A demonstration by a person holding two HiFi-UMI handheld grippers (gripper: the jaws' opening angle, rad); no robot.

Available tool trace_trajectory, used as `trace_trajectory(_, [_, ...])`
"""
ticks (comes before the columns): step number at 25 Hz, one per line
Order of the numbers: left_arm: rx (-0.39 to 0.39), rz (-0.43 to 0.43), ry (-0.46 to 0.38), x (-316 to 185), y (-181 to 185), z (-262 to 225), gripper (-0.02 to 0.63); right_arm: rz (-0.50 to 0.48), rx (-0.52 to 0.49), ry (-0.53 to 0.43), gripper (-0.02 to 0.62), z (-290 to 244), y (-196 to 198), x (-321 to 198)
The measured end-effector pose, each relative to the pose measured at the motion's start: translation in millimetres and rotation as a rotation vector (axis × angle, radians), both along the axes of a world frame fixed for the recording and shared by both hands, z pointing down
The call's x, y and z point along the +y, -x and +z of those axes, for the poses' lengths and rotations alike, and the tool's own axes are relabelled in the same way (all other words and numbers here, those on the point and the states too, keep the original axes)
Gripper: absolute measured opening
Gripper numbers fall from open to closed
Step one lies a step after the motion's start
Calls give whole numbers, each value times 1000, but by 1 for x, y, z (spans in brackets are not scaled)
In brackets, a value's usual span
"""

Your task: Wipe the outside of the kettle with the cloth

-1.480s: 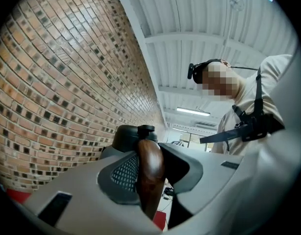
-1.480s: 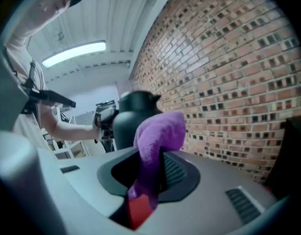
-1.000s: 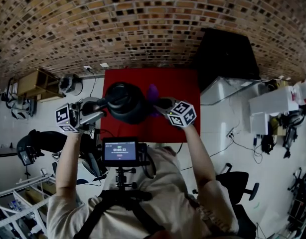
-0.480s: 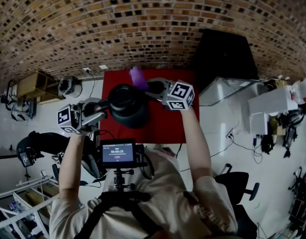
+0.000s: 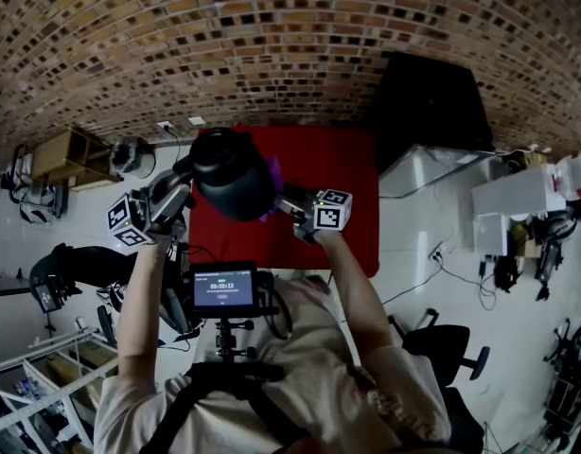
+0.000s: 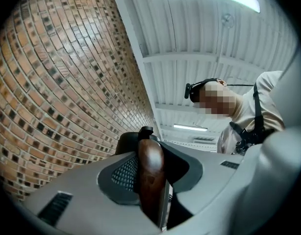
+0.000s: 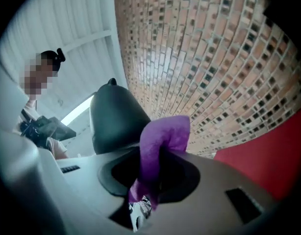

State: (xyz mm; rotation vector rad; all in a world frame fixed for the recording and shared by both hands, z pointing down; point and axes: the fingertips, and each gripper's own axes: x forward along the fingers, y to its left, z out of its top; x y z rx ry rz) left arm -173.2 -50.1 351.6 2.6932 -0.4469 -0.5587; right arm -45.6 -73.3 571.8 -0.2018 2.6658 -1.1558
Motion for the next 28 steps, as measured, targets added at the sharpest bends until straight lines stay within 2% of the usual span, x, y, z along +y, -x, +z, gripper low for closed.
trace_trajectory(2, [6, -26, 12, -7, 0, 5, 112, -16, 21, 23, 106, 10, 18, 15])
trace_trajectory(4, [-12, -51, 19, -15, -5, 10, 113, -48, 74, -19, 106, 12, 39, 33])
trace_trajectory(6, [-45, -73, 24, -23, -11, 16, 112, -26, 139, -83, 106, 5, 49, 42])
trace_trajectory(9, [-78, -101, 38, -31, -11, 25, 111, 36, 299, -177, 106, 1, 43, 46])
trace_trajectory(12, [-65, -123, 66, -33, -2, 33, 108, 20, 404, -252, 106, -9, 29, 61])
trace_trajectory(15, [-25, -142, 88, -32, 5, 39, 104, 2, 388, -279, 106, -25, 10, 78])
trace_trajectory(17, [-16, -160, 83, -31, 7, 39, 105, 10, 290, -264, 106, -42, -7, 87])
trace_trajectory(20, [-114, -196, 59, -35, 8, 46, 112, 79, 86, -224, 106, -83, -37, 88])
trace_trajectory(21, [-157, -204, 60, -36, 8, 52, 114, 101, 74, -227, 106, -89, -46, 85])
trace_trajectory(25, [-247, -216, 123, -37, 8, 87, 110, 146, 260, -296, 106, -71, -65, 76])
trace_trajectory(28, [-322, -238, 173, -36, -1, 126, 110, 148, 326, -263, 106, -47, -72, 76])
